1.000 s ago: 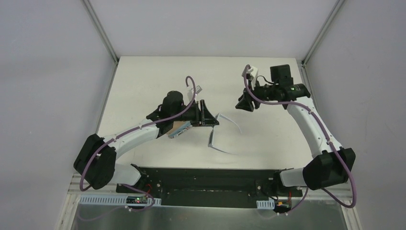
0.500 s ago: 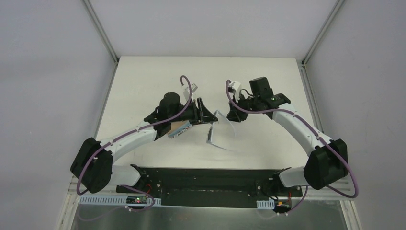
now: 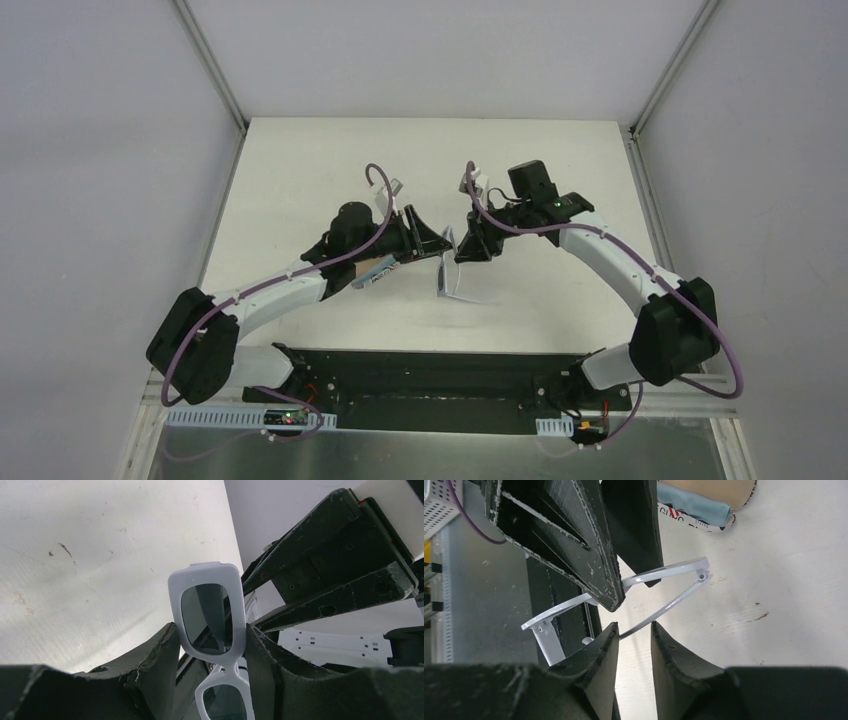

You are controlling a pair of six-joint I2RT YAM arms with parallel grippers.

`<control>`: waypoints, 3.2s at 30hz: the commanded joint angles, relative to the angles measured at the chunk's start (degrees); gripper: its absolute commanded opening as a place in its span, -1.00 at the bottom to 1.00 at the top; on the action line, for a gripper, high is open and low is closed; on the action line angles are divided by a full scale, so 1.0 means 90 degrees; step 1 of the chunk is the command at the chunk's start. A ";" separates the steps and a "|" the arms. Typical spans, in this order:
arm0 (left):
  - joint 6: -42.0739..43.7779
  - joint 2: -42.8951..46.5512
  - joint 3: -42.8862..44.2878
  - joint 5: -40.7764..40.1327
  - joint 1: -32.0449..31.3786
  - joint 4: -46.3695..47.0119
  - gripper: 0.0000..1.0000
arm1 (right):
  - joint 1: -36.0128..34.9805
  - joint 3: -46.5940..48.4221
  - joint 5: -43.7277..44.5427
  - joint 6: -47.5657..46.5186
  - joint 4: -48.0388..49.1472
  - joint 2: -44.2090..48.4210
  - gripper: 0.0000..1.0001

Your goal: Organize the sunglasses

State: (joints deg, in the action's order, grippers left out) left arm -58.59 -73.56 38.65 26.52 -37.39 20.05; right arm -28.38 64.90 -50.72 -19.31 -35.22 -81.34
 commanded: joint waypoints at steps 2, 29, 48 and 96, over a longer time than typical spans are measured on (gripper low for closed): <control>-0.0277 0.0296 -0.0206 -0.0216 0.0033 0.0679 -0.99 | 0.0001 0.0485 -0.0746 0.0277 0.0207 -0.0216 -0.35; -0.0882 0.0107 -0.0363 -0.0573 0.0028 0.1549 -1.00 | -0.0362 0.0884 0.0167 -0.0479 -0.0428 -0.0301 -0.76; -0.0841 0.0374 -0.0643 -0.0704 0.0041 0.1427 -1.00 | 0.0135 0.0987 0.0009 -0.0333 -0.0768 -0.0491 -0.59; -0.1625 0.0375 -0.1062 -0.1268 0.0075 0.2292 -1.00 | -0.0376 0.1861 0.1136 -0.1826 -0.2185 -0.0720 -0.93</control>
State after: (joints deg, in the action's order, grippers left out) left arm -71.61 -69.93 28.38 13.17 -36.64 36.10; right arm -31.55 77.84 -37.39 -39.35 -59.51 -86.00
